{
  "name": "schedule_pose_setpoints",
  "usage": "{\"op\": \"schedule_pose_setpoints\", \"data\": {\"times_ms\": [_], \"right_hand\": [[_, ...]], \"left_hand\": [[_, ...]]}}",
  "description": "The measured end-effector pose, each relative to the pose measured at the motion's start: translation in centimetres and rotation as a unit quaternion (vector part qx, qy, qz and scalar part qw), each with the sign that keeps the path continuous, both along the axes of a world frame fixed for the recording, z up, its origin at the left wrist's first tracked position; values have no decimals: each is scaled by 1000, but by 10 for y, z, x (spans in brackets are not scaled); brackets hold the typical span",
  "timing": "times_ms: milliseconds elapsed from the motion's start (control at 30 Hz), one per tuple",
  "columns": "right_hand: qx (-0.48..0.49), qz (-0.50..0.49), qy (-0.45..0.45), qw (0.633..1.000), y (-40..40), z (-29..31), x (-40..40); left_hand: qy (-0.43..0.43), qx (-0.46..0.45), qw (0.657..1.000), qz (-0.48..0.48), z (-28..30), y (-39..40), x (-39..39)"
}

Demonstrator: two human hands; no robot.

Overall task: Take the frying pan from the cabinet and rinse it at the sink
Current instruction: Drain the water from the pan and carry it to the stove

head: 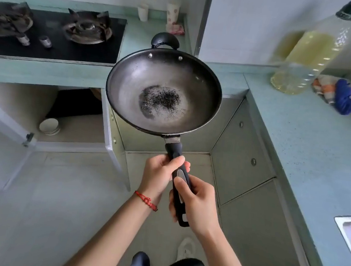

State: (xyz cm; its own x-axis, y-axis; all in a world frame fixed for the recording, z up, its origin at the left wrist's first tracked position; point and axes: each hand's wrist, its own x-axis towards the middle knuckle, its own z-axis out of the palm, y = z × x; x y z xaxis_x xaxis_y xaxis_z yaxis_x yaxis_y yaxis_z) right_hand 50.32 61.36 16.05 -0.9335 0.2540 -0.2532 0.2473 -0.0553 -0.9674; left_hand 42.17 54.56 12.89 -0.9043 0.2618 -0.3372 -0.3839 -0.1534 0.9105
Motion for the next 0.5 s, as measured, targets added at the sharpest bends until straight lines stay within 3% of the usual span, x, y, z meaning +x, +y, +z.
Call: {"op": "schedule_pose_setpoints", "data": {"times_ms": [500], "right_hand": [[-9, 126, -4, 992, 80, -4, -190]], "left_hand": [[-27, -18, 992, 122, 1, 63, -170]]}}
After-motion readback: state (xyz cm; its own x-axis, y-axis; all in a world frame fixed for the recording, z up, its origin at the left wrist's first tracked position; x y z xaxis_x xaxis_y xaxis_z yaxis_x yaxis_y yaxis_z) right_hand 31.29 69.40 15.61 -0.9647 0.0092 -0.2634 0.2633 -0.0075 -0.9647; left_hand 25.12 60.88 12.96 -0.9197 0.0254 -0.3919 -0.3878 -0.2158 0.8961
